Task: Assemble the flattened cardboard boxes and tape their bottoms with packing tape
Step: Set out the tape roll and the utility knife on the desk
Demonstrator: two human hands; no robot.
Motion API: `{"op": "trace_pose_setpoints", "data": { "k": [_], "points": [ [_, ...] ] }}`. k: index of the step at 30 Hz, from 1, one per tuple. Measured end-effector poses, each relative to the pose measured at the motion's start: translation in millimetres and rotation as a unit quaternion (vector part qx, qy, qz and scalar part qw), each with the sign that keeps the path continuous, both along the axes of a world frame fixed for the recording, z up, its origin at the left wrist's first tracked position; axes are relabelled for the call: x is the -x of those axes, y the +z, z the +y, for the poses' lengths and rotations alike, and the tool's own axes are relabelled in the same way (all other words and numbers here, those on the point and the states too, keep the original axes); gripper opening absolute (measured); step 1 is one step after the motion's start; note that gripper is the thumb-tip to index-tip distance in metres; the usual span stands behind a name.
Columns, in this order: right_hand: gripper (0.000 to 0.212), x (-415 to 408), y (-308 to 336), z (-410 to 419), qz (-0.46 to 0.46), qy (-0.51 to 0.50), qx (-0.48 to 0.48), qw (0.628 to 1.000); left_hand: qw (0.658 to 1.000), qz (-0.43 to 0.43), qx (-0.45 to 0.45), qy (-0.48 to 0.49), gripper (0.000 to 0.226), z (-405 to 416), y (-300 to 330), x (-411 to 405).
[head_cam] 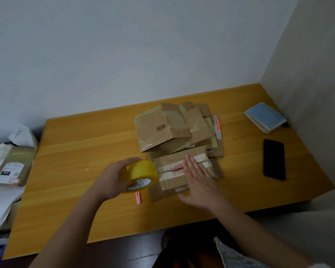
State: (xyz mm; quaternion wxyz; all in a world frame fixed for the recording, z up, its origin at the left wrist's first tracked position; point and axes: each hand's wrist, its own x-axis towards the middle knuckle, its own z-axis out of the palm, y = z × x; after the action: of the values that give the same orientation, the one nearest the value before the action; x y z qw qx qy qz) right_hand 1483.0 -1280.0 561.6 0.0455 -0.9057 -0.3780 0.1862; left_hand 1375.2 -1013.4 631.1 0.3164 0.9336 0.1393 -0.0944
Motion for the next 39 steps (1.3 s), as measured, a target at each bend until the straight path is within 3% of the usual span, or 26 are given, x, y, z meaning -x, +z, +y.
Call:
{"op": "trace_pose_setpoints", "data": {
  "k": [5, 8, 17, 20, 27, 33, 39],
  "points": [
    [0.107, 17.5, -5.7, 18.5, -0.019, 0.037, -0.018, 0.999, 0.999, 0.03, -0.03, -0.018, 0.072, 2.8, -15.7, 2.1],
    [0.108, 17.9, -13.5, 19.5, -0.023, 0.029, -0.023, 0.999, 0.998, 0.053, 0.003, 0.013, 0.075, 5.9, -29.5, 9.4],
    [0.112, 23.6, -2.1, 30.8, 0.009, -0.002, -0.009, 1.0, 0.996, 0.083, -0.016, 0.033, 0.074, 4.2, -43.9, 14.3],
    [0.109, 34.1, 3.6, 47.5, 0.032, -0.01, -0.035, 0.999, 0.995, 0.093, 0.003, 0.04, 0.073, 4.1, -39.1, 13.7],
    [0.105, 44.1, -21.4, 50.7, -0.028, -0.017, -0.042, 0.999, 0.992, 0.093, 0.086, -0.017, 0.069, 18.0, -28.0, 17.9],
    [0.093, 53.4, -20.3, 65.1, -0.049, -0.095, -0.023, 0.994, 0.981, 0.129, 0.139, -0.051, 0.085, 23.9, -23.7, 11.6],
    [0.07, 61.6, -23.7, 72.2, -0.094, -0.138, -0.01, 0.986, 0.977, 0.134, 0.164, -0.032, 0.064, 17.9, -27.4, 6.5]
  ]
}}
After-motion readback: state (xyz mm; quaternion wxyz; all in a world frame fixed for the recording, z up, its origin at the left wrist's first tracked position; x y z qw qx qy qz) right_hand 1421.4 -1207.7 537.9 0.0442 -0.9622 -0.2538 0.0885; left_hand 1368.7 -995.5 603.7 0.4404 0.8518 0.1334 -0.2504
